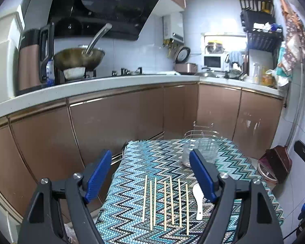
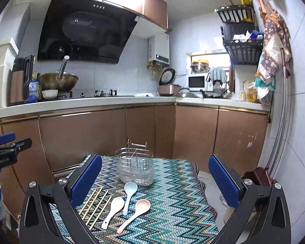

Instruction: Organize utensils

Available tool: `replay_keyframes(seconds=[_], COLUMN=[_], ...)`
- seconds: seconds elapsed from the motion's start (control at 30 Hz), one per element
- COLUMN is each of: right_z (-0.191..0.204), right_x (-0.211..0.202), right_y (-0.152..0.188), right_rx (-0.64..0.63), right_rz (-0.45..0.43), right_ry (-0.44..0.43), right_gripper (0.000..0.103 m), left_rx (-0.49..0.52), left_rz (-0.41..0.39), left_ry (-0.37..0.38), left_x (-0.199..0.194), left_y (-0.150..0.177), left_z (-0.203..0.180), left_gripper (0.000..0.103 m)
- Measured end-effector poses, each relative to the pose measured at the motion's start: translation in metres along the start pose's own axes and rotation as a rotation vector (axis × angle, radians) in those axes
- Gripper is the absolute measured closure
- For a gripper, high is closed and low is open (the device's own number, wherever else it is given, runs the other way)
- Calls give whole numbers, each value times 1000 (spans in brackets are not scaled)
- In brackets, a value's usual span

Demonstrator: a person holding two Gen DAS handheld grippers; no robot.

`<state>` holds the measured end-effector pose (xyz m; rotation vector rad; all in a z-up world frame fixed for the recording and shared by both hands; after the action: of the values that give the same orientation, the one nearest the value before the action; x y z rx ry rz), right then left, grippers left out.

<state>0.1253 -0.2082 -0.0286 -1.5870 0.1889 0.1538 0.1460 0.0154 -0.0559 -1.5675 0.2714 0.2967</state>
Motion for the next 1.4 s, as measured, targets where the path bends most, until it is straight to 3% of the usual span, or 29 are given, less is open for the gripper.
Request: replay_keyframes(seconds=[0.2, 0.43, 0.77, 0.83, 0.97, 1.17, 1.4], right_z=[-1, -14, -18, -14, -4, 3, -3], right_x=[30, 93, 179, 188, 204, 221, 233], right_y=[22, 69, 152, 163, 179, 191, 201], right_rx=[1, 57, 180, 186, 171, 162, 176], right_rz=[88, 259, 535, 569, 621, 668, 699], right_ry=[-36, -109, -276, -306, -352, -404, -421], right_gripper=[0, 4, 43, 50, 54, 61, 71], left_rx=[-13, -52, -155, -164, -184, -194, -185], left_rz=[144, 309, 568, 618, 708, 829, 907], left_ry=[9, 58, 183, 206, 230, 196, 178], left_x=[46, 103, 182, 197, 223, 261, 284], left_y=[20, 49, 87, 94, 109, 135, 152], left_z=[7, 12, 5, 0, -7, 5, 11], left_gripper=[25, 25, 27, 34, 50, 68, 87])
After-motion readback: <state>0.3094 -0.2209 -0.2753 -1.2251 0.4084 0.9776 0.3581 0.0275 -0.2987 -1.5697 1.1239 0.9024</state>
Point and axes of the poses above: each gripper's, at about its wrist camera, not at the fingertips, and x roughly the way its jaws point, z to its left, y to its underside, the point moved 9 cm from there along x, roughly the way its jaws point, and after that the axes turned 1 degree about -x, right-handed, at the moved point
